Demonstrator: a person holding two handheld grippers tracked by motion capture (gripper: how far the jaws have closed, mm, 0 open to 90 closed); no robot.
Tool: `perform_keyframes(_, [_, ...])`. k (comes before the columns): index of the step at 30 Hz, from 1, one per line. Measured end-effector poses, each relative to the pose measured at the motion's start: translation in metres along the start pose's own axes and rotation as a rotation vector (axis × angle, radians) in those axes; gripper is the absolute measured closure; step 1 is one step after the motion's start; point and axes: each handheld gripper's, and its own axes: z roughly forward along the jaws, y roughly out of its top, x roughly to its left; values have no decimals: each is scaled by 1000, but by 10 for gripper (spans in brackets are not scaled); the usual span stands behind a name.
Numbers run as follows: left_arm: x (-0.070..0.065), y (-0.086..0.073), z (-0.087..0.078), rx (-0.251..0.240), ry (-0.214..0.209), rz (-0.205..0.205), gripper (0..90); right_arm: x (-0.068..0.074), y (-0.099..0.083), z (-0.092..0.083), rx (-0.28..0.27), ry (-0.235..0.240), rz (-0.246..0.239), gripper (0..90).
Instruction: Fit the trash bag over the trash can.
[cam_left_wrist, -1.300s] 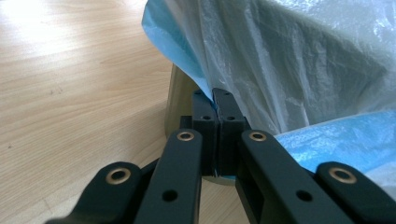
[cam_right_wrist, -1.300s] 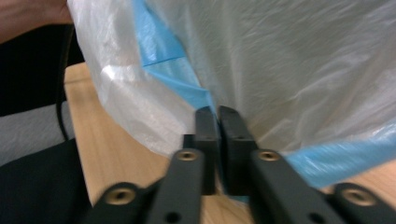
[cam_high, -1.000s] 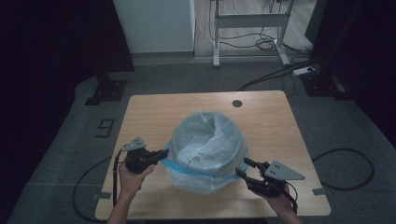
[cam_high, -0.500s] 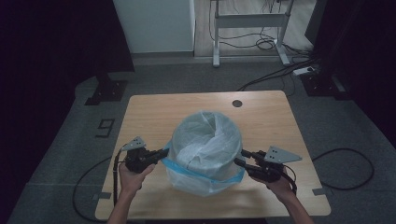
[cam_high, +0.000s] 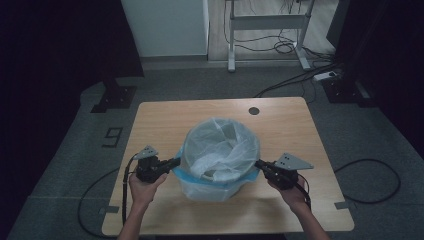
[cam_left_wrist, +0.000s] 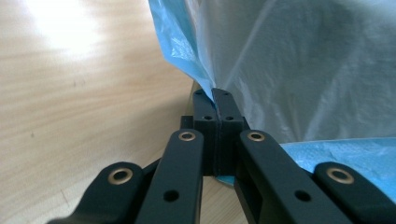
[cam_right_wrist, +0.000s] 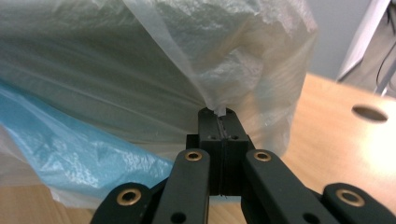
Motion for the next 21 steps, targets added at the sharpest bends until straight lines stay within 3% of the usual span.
perform_keyframes(6, [1, -3, 23, 69, 14, -17, 899, -5, -13, 20, 61, -17, 46, 890])
perform_keyframes(15, [-4, -6, 39, 104, 4, 3, 896, -11, -28, 29, 90, -12, 74, 888])
perform_keyframes(19, [-5, -5, 33, 85, 5, 4, 891, -10, -28, 18, 48, -89, 91, 715])
perform_keyframes(21, [-5, -4, 29, 78, 8, 8, 890, -6, -25, 7, 9, -94, 91, 667])
